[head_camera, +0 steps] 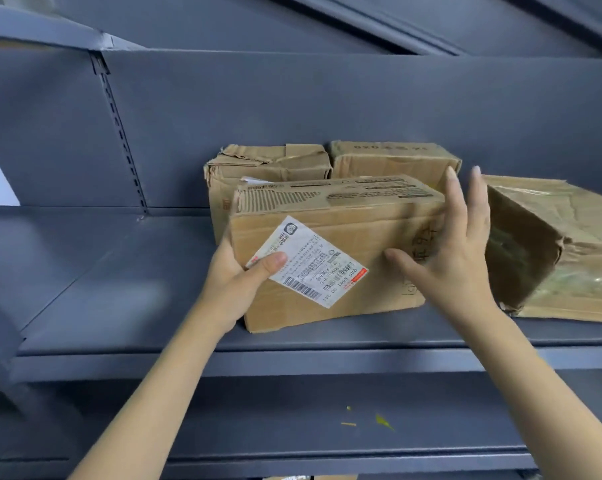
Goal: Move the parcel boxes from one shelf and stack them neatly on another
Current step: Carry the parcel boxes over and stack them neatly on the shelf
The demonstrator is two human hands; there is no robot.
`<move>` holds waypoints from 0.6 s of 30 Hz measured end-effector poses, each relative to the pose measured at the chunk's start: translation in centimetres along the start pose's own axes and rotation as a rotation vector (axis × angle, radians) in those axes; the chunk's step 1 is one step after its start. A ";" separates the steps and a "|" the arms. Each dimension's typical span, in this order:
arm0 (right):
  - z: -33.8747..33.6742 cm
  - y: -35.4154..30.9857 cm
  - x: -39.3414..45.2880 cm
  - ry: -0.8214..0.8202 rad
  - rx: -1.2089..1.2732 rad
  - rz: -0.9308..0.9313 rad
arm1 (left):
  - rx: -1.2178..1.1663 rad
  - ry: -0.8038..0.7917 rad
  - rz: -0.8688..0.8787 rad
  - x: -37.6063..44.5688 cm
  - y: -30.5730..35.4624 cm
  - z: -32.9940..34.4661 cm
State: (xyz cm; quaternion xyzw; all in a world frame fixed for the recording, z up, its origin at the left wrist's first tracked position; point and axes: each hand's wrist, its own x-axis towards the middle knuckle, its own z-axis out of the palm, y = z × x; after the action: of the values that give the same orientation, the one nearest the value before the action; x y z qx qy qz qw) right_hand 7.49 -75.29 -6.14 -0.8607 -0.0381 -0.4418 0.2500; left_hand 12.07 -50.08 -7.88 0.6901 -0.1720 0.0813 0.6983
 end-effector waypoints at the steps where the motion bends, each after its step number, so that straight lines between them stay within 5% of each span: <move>1: -0.5 0.4 0.5 -0.019 -0.056 -0.047 | -0.009 -0.031 -0.006 0.3 -0.2 1.1; 12: -4.0 7.8 3.3 -0.033 -0.386 -0.046 | -0.025 -0.139 0.068 5.3 -1.8 10.8; 14: -3.8 8.6 3.9 -0.009 -0.398 -0.027 | 0.146 -0.052 0.183 6.0 -1.9 12.0; 18: -2.7 10.3 5.4 -0.016 -0.364 -0.003 | 0.859 0.168 0.647 7.6 -2.0 12.6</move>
State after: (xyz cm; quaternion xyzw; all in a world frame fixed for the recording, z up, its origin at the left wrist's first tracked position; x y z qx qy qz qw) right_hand 11.68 -86.34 -4.74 -0.8953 0.0391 -0.4349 0.0889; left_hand 18.19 -63.54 -7.21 0.8164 -0.2704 0.4098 0.3041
